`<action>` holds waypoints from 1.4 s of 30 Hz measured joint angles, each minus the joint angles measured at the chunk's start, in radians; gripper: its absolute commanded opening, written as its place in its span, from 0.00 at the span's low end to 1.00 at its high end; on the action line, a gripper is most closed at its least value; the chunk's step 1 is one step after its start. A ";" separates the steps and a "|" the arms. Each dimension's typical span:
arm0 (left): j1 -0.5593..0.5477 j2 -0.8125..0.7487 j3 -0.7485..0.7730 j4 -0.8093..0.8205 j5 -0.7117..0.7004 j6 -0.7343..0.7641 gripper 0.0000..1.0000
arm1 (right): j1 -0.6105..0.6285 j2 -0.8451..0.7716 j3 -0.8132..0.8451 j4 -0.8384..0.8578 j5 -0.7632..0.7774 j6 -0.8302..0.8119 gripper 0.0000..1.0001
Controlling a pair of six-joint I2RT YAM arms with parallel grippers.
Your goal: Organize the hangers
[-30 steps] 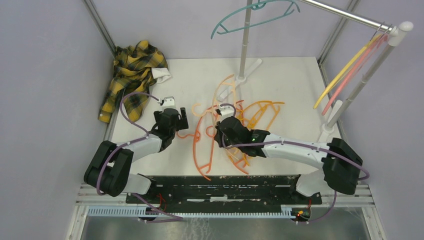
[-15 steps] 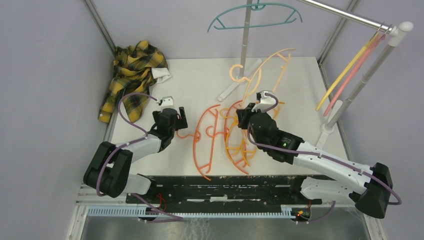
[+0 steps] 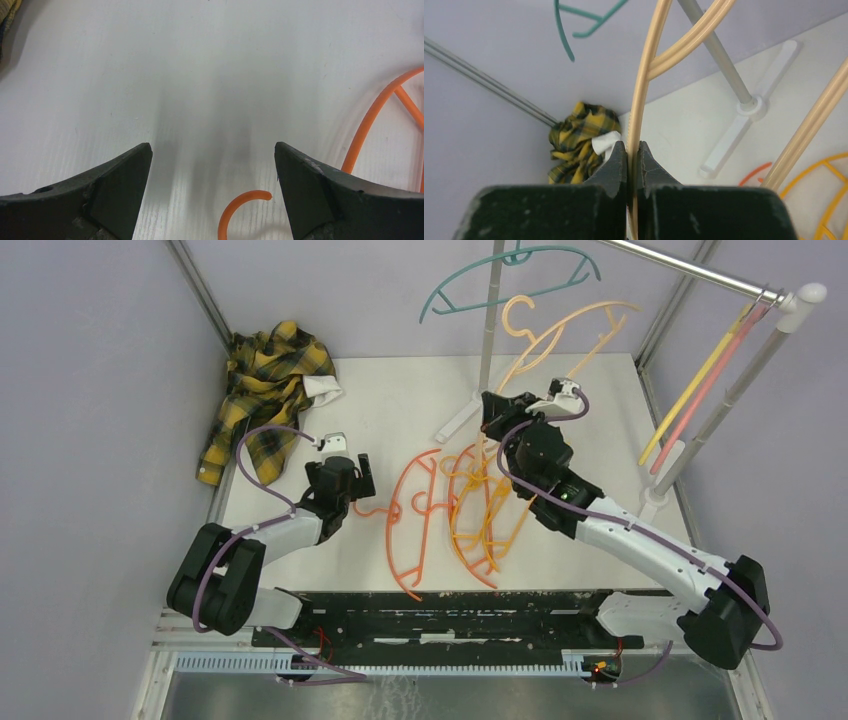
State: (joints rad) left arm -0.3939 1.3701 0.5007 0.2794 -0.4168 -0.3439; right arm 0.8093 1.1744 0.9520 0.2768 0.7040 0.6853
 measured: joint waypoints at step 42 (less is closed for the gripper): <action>0.013 0.000 -0.001 0.001 0.008 -0.001 0.99 | -0.341 0.433 0.559 0.107 -0.259 0.210 0.01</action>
State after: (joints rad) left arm -0.3809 1.3701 0.4995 0.2806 -0.4091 -0.3450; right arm 0.4683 1.6070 1.5108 0.3836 0.4446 0.8951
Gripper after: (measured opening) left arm 0.992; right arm 0.050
